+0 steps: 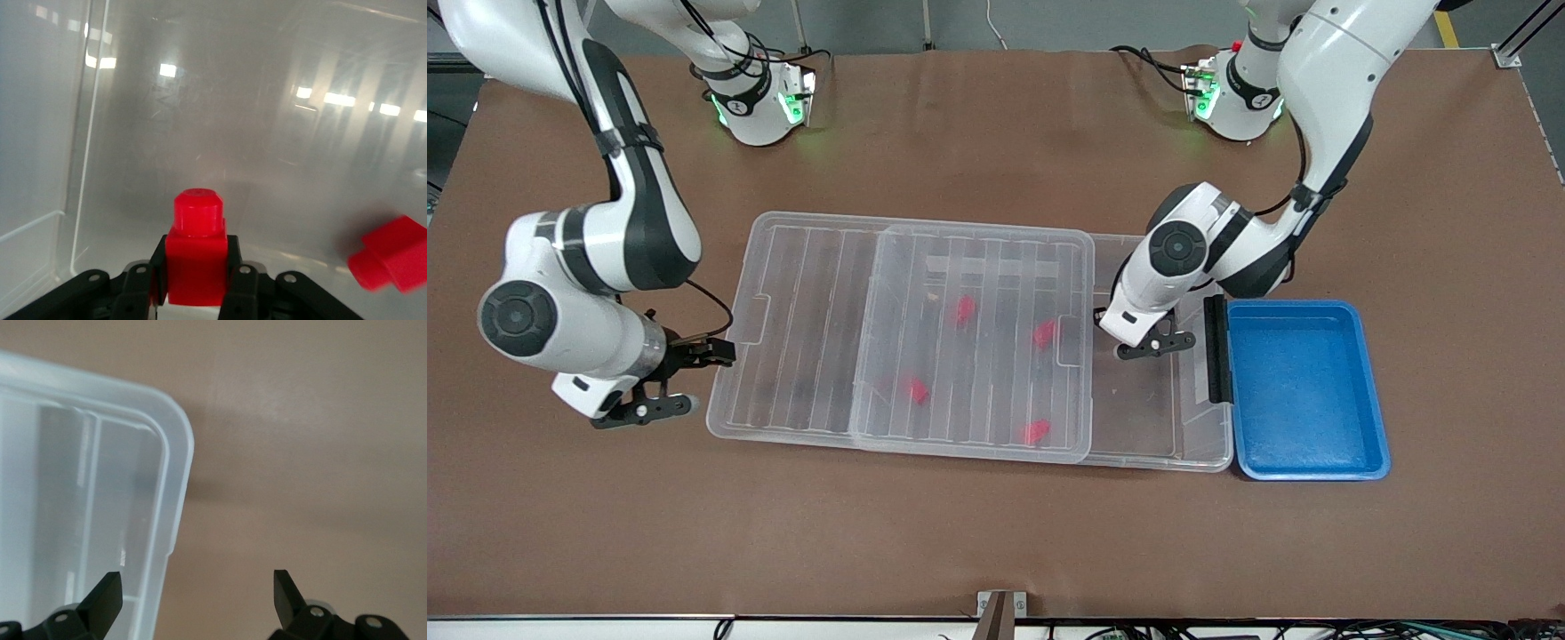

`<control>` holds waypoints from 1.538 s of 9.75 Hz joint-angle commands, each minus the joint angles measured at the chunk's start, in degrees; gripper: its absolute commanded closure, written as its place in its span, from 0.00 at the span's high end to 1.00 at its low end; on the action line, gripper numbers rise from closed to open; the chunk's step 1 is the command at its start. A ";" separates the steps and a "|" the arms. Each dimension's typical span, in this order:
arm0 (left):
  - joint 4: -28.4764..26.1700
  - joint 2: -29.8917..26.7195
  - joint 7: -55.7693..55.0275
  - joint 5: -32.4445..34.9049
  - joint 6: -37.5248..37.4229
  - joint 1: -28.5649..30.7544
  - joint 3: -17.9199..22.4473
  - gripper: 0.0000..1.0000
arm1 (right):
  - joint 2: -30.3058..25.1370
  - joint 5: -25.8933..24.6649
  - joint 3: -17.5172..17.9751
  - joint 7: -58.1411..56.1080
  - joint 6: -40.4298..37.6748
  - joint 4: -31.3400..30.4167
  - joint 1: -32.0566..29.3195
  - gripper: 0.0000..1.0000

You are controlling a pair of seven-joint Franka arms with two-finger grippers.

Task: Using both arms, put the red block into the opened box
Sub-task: 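Release the lid with the right gripper while the left gripper carries the block, then lower the red block into the box opening and open the left gripper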

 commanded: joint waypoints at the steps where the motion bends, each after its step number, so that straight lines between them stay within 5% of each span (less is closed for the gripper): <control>1: -0.08 5.43 -5.25 6.94 3.59 0.19 0.10 0.05 | -7.73 -0.21 0.76 11.94 -8.28 5.46 -0.46 1.00; 3: 0.09 7.02 -6.68 12.31 3.77 0.54 0.19 0.26 | -14.60 0.31 0.23 11.99 -13.20 5.38 -3.51 1.00; 4: 0.62 7.64 -6.77 12.50 3.69 0.97 0.28 0.50 | -17.50 2.58 -1.16 11.64 -16.10 5.21 -4.58 1.00; 5: 0.62 7.21 -7.64 12.42 3.68 1.24 0.28 1.00 | -19.44 4.78 -4.83 10.50 -18.92 5.03 -4.33 1.00; 8: 0.45 2.04 -8.00 11.63 2.20 1.59 -0.07 1.00 | -21.83 5.33 -11.00 -1.25 -22.36 5.03 -4.50 1.00; 10: 0.45 0.36 -8.00 10.93 0.18 4.30 -2.69 1.00 | -21.66 5.33 -11.02 -1.37 -22.37 5.21 -4.50 1.00; 15: 0.80 -0.35 -6.77 10.04 -8.43 20.29 -19.82 1.00 | -21.66 5.15 -9.70 -2.17 -22.64 5.38 -5.91 1.00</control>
